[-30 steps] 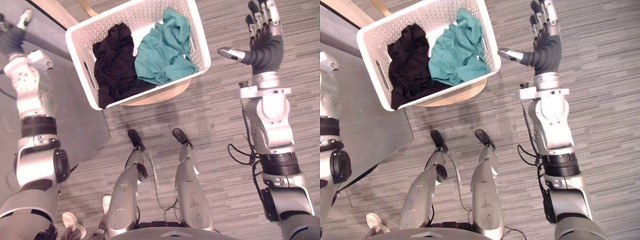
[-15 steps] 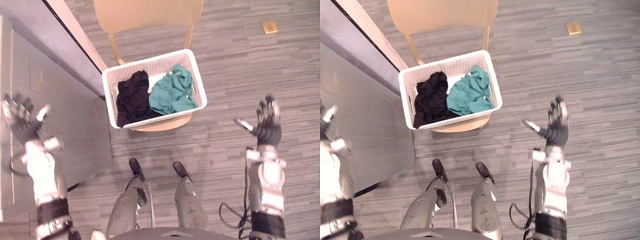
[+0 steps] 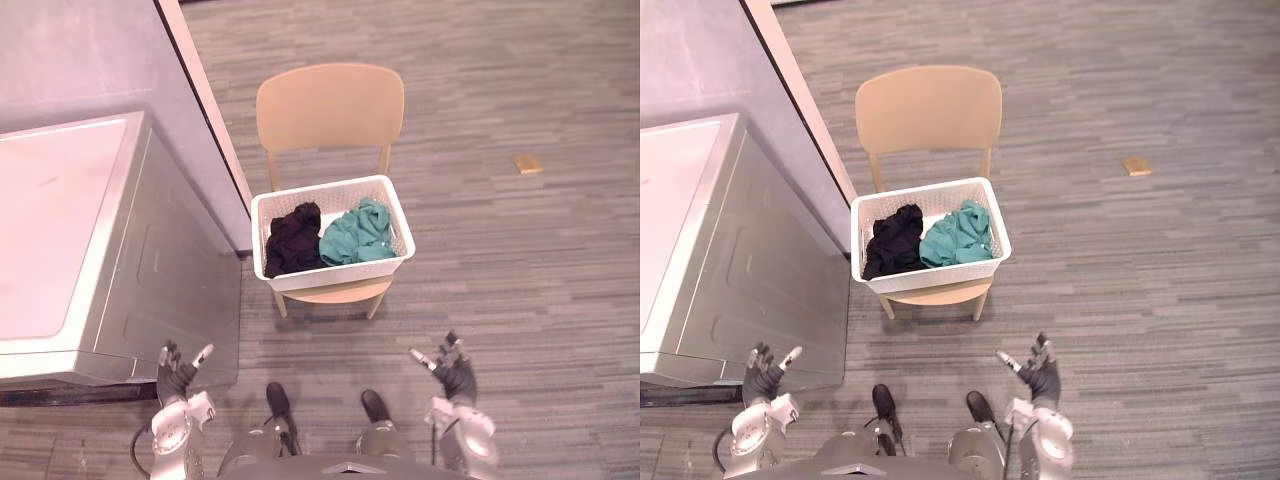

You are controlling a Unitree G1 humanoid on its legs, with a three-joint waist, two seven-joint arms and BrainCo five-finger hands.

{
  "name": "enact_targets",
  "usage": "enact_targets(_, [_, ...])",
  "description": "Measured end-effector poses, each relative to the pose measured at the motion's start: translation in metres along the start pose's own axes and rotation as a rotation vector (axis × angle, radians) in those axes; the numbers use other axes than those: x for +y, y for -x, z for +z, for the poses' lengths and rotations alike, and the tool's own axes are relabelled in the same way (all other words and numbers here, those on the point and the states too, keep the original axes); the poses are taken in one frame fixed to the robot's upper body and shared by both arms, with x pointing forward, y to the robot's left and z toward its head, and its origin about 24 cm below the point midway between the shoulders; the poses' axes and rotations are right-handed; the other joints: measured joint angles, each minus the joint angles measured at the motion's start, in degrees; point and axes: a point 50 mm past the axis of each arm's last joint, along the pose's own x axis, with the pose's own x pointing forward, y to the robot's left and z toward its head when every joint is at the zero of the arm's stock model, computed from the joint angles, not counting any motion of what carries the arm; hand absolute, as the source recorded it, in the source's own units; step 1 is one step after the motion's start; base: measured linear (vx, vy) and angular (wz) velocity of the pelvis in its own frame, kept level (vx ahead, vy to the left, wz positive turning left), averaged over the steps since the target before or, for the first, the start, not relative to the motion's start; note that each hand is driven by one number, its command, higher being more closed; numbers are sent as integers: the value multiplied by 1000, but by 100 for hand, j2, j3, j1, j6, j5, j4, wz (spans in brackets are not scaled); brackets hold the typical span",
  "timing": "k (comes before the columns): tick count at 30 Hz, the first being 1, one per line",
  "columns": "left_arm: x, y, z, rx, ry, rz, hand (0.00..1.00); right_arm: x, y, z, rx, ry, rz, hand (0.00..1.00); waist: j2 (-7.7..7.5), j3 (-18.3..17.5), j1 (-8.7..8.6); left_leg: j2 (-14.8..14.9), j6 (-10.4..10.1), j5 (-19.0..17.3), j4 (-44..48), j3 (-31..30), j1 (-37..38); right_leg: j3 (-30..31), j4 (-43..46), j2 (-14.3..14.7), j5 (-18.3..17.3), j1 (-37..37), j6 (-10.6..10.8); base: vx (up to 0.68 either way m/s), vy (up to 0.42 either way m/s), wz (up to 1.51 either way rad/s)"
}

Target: Pick up the laundry basket with both hands and put the clothes into the washing machine.

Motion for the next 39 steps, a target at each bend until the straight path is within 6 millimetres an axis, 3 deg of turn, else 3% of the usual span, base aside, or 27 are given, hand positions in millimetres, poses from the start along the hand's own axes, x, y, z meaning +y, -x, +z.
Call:
enact_targets(2, [9,3,-36,183,-38,47,0,-7,-5,-29,157,10,-61,0,-46,-73,4,0,0,0,-1,-11,10,-20,-32,2,18,26,-28,-41,-16,6])
enact_targets(5, [27,14,-68,358,-56,121,0,-23,-6,-54,320,-23,-172,0,-47,-107,21,-3,0,0,-1,-31,10,-15,-122,1,53,48,-81,-20,-8,1])
enact_targets(8, [36,16,-73,403,-60,153,0,-39,1,-69,433,-33,-251,0,-2,-143,88,-32,0,0,-1,-44,57,1,-143,-17,65,123,-101,-4,-4,-1])
enact_targets(13, [37,16,-76,422,-69,137,0,-45,6,-77,492,-37,-282,0,-13,-185,61,-30,0,-1,-2,-46,326,24,-97,-2,54,323,-126,6,-11,-9])
enact_targets(19, [36,15,-75,417,-77,120,0,-39,3,-76,488,-22,-257,0,-72,-112,14,27,-50,33,16,-303,429,-172,685,196,-326,237,-212,2,-36,18])
enact_targets(21, [36,13,-72,403,-53,128,0,-34,0,-74,479,3,-226,0,-59,-37,22,57,-93,293,132,-542,298,-363,1176,296,-526,41,-206,-24,-89,50])
enact_targets(23, [32,10,-65,368,-25,123,0,-26,-6,-65,432,29,-184,0,-87,131,28,49,-59,297,529,-908,-84,-699,1796,311,-741,-287,-184,-76,-147,87])
enact_targets(24, [31,9,-63,355,-12,126,0,-24,-8,-60,406,42,-169,0,2,218,63,78,-182,325,695,-1171,-297,-839,2109,406,-846,-461,-214,-121,-193,100])
enact_targets(25, [32,8,-61,345,-7,130,0,-20,-10,-57,386,49,-154,0,-7,274,83,100,-767,214,377,-1298,-285,-988,2142,417,-793,-532,-439,-141,-145,109])
enact_targets(26, [33,5,-57,331,-1,136,0,-12,-14,-54,370,44,-135,0,-157,386,144,-39,-419,-250,855,-1086,-444,-1146,2075,147,-768,-606,-493,-181,-151,102])
enact_targets(27, [31,1,-52,310,48,149,0,-13,-18,-47,338,63,-131,0,-221,450,218,18,204,-628,3229,-919,-1050,-1232,2057,-56,-582,-711,-449,-134,-84,72])
enact_targets(28, [33,3,-54,319,55,160,0,-15,-20,-43,321,71,-131,0,-198,480,232,135,231,-870,4259,-860,-1147,-1299,1992,-77,-516,-674,-455,-114,-83,41])
enact_targets(29, [41,11,-65,357,65,191,0,-18,-21,-40,305,76,-136,0,-61,447,249,381,107,-1107,5414,-777,-883,-1334,1895,-76,-431,-587,-485,-85,-36,26])
enact_targets(31, [51,24,-81,422,85,239,0,-22,-18,-41,304,78,-145,0,46,385,213,692,65,-1116,5842,-874,-111,-1494,1805,-136,-311,-585,-467,-113,3,46])
enact_targets(32, [53,27,-85,446,93,250,0,-23,-17,-42,308,76,-151,0,94,353,204,841,110,-964,5786,-922,164,-1621,1834,-166,-272,-696,-450,-201,47,82])
enact_targets(33, [55,30,-90,472,106,266,0,-25,-18,-40,303,77,-156,0,182,282,152,963,336,226,5185,-973,463,-1839,1922,-176,-230,-906,-369,-211,54,89])
enact_targets(34, [54,31,-92,485,106,266,0,-28,-19,-37,296,82,-162,0,211,237,101,948,184,232,4736,-993,550,-1942,1949,-234,-220,-1027,-299,-219,55,126])
enact_targets(35, [54,29,-91,491,94,265,0,-22,-19,-40,309,75,-148,0,59,199,-5,736,-3,-36,4060,-1000,628,-1935,1957,-377,-234,-1148,-306,-115,-111,139])
enact_targets(36, [59,23,-83,467,74,268,0,-16,-14,-48,335,61,-141,0,-130,164,-85,527,-91,-145,3173,-1060,936,-2072,1700,-436,-185,-1119,-578,-85,-101,134])
enact_targets(37, [59,23,-83,463,66,269,0,-16,-12,-51,341,58,-144,0,-95,147,-99,526,-185,-286,2816,-1152,1018,-2217,1564,-459,-80,-1095,-610,-86,-67,100])
enact_targets(39, [57,16,-74,430,39,247,0,-10,-17,-46,327,59,-128,0,-12,114,-96,796,-576,-745,1817,-1137,1207,-2557,1462,-230,71,-1302,-569,-116,62,49])
